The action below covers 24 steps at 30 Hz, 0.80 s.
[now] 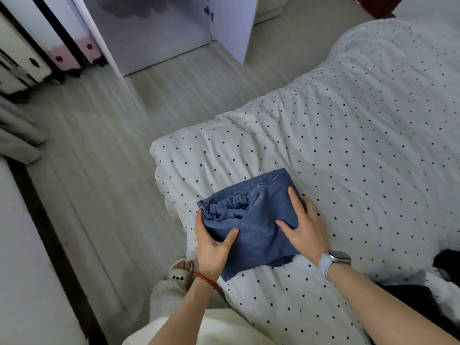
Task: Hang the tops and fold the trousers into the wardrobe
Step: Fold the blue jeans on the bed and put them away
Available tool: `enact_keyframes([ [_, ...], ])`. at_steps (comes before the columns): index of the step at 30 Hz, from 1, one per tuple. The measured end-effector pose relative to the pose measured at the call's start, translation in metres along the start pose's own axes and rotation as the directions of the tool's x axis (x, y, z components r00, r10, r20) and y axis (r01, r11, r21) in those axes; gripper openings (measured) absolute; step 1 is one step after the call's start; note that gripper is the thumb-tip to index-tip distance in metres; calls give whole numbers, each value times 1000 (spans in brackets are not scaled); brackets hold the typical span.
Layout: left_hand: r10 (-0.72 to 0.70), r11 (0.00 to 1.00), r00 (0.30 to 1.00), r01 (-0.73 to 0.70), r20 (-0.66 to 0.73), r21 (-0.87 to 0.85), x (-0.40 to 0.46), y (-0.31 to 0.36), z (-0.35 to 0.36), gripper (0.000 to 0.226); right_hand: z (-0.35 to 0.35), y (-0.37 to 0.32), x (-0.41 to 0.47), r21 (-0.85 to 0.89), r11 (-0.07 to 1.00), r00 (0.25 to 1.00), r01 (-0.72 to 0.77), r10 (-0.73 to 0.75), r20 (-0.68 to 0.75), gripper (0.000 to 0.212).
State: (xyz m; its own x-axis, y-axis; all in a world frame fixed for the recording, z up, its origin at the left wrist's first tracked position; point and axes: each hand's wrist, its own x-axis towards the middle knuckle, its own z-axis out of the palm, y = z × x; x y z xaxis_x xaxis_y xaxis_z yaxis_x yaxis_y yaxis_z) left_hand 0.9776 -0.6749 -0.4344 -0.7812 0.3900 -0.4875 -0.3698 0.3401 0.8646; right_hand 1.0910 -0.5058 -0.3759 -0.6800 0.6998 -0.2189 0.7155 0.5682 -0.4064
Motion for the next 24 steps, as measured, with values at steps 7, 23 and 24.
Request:
enact_keyframes([
  [7,253,959,958,-231,-133,162,8,85,-13,98,-35,-41,16,248,967,986,55,-15,-164,82],
  [23,645,752,686,-490,-337,442,92,358,-151,96,-143,-289,159,394,777,826,490,-270,-495,78],
  [24,654,746,670,-493,-352,448,103,377,-166,96,-149,-310,172,397,759,813,516,-288,-506,77],
])
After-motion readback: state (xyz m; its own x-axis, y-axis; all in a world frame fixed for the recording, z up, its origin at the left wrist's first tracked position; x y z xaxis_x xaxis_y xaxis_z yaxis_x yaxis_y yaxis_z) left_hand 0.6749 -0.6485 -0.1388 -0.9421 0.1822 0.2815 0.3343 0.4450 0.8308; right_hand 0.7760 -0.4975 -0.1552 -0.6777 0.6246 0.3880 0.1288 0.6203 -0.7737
